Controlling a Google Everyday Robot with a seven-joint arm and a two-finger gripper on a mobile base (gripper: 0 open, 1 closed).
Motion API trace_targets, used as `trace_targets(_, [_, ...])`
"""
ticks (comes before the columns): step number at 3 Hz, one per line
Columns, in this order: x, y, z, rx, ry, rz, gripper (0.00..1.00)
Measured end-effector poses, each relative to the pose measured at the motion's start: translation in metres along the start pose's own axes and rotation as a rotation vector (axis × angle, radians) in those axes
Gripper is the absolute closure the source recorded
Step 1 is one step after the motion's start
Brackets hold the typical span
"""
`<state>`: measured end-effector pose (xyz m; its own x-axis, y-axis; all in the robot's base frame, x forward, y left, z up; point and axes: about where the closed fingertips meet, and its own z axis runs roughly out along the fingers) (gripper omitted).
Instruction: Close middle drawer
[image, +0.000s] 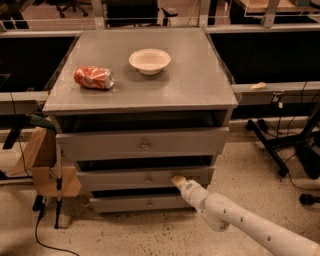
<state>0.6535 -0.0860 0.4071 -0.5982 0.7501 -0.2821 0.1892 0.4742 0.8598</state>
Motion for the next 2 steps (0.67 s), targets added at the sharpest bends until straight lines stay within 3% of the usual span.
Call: trace_targets(2, [-0.007, -0.003, -0.012, -0.011, -0.067, 0.056, 1.00])
